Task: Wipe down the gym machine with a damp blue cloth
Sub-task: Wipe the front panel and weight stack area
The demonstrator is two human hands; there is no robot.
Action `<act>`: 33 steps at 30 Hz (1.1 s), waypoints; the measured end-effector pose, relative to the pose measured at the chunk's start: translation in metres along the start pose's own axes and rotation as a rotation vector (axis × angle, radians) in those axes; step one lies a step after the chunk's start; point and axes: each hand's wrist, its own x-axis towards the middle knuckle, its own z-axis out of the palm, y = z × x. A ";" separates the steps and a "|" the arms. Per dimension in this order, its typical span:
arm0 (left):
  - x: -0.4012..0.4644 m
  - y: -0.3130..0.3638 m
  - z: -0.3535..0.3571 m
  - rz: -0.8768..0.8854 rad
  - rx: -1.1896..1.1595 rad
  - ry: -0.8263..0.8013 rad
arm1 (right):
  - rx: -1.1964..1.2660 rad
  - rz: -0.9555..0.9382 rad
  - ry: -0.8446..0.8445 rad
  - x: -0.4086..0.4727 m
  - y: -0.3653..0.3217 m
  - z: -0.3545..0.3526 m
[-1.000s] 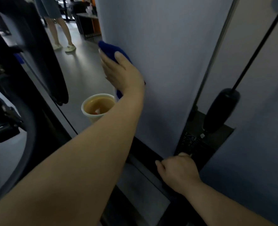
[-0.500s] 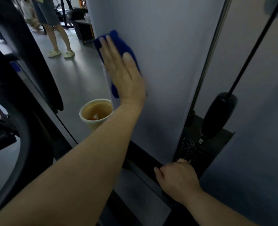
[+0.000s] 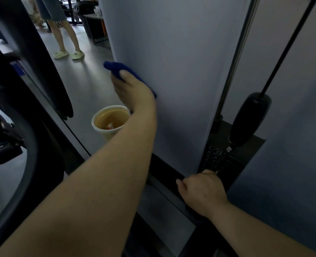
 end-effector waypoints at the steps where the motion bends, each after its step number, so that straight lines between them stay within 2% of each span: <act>1: -0.020 0.002 0.001 0.021 0.049 -0.011 | -0.041 0.000 0.051 0.000 0.000 0.003; 4: -0.031 -0.010 -0.001 0.160 0.043 -0.083 | -0.053 0.030 0.192 0.000 0.005 0.023; 5: -0.013 -0.019 -0.003 0.130 0.044 -0.068 | -0.067 0.011 0.236 0.000 0.006 0.025; 8: 0.022 -0.039 -0.005 -0.291 0.042 -0.049 | -0.123 -0.052 0.315 0.001 0.008 0.022; 9: 0.012 -0.039 -0.007 -0.327 0.033 -0.030 | -0.117 -0.047 0.317 0.001 0.009 0.023; 12: -0.048 -0.030 -0.008 -0.069 0.090 -0.051 | -0.071 -0.025 0.313 0.000 0.008 0.031; 14: -0.044 -0.043 -0.008 0.011 0.059 -0.079 | -0.053 -0.027 0.318 0.002 0.008 0.034; 15: -0.027 -0.055 -0.008 -0.031 0.060 -0.061 | -0.060 -0.040 0.323 0.003 0.008 0.035; 18: 0.003 -0.074 -0.011 -0.437 0.105 0.012 | -0.078 -0.067 0.336 0.003 0.010 0.036; 19: -0.006 -0.070 -0.013 -0.500 0.093 0.027 | -0.080 -0.065 0.334 0.002 0.010 0.036; 22: -0.056 -0.051 -0.011 -0.309 0.071 0.003 | -0.054 -0.027 0.325 0.002 0.008 0.036; 24: -0.059 -0.059 -0.010 -0.171 0.051 -0.038 | -0.044 -0.030 0.345 0.004 0.007 0.036; 25: -0.049 -0.069 -0.011 -0.170 0.052 -0.028 | -0.055 -0.043 0.347 0.005 0.009 0.037; 26: -0.040 -0.081 -0.012 -0.241 0.036 0.010 | -0.072 -0.052 0.342 0.004 0.010 0.038; 28: -0.027 -0.099 -0.013 -0.498 -0.015 0.127 | -0.095 -0.057 0.336 0.003 0.011 0.040; 30: -0.045 -0.092 -0.014 -0.662 -0.029 0.128 | -0.089 -0.040 0.317 0.000 0.008 0.038; 33: -0.097 -0.059 -0.009 -0.569 -0.057 -0.039 | -0.070 0.021 0.355 0.001 0.004 0.029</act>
